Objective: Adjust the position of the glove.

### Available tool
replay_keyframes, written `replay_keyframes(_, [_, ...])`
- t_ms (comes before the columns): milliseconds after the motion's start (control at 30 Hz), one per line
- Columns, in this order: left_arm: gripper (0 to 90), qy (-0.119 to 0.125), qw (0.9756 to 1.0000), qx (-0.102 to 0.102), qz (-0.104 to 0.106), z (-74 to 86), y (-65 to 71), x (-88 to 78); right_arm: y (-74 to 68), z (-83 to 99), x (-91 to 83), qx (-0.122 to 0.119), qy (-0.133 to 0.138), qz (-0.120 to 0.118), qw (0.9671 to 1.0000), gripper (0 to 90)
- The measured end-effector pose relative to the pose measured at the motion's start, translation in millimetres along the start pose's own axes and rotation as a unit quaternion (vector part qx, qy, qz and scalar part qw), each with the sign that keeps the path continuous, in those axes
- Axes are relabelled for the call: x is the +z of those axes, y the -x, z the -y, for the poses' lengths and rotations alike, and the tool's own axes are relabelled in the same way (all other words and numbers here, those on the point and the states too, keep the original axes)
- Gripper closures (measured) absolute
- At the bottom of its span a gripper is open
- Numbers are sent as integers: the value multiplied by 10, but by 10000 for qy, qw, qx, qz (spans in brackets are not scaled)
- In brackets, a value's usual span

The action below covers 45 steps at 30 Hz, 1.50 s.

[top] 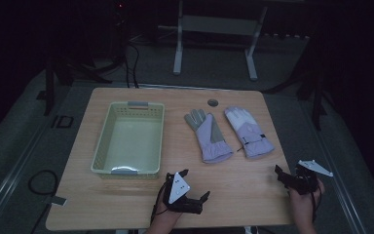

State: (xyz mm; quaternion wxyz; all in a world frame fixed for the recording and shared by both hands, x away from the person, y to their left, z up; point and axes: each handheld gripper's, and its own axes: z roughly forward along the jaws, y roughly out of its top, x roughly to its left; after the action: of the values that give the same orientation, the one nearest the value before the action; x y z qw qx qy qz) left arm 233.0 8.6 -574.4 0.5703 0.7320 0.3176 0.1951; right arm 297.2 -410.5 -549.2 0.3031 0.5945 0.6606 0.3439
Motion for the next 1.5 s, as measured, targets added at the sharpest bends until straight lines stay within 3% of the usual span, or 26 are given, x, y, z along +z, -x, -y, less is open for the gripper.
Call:
replay_keyframes(133, [1, 2, 10000, 21, -1, 0, 4, 0, -117, -110, -37, -277, -39, 27, 9996, 126])
replay_keyframes(267, [1, -3, 10000, -4, -1, 0, -2, -1, -189, -255, -78, -328, -79, -71, 9994, 126])
replay_keyframes(367, [1, -6, 10000, -24, 1, -1, -5, 1, -239, -411, -73, -399, -216, -305, 9985, 128])
replay_keyframes(467, [1, -7, 10000, -26, 6, 0, -7, -1, -295, -537, -70, -492, -249, -389, 9977, 119])
replay_keyframes(967, [1, 2, 10000, 17, 51, 1, 4, -5, -639, -1042, 52, -705, 34, -664, 9953, 112])
replay_keyframes(1233, [1, 4, 10000, 56, 78, 2, 9, -8, -908, -1250, 188, -867, -3, -930, 9919, 135])
replay_keyframes(1500, [1, 0, 9999, 71, 73, 3, 13, -7, -1190, -1413, 339, -998, -133, -1344, 9858, 136])
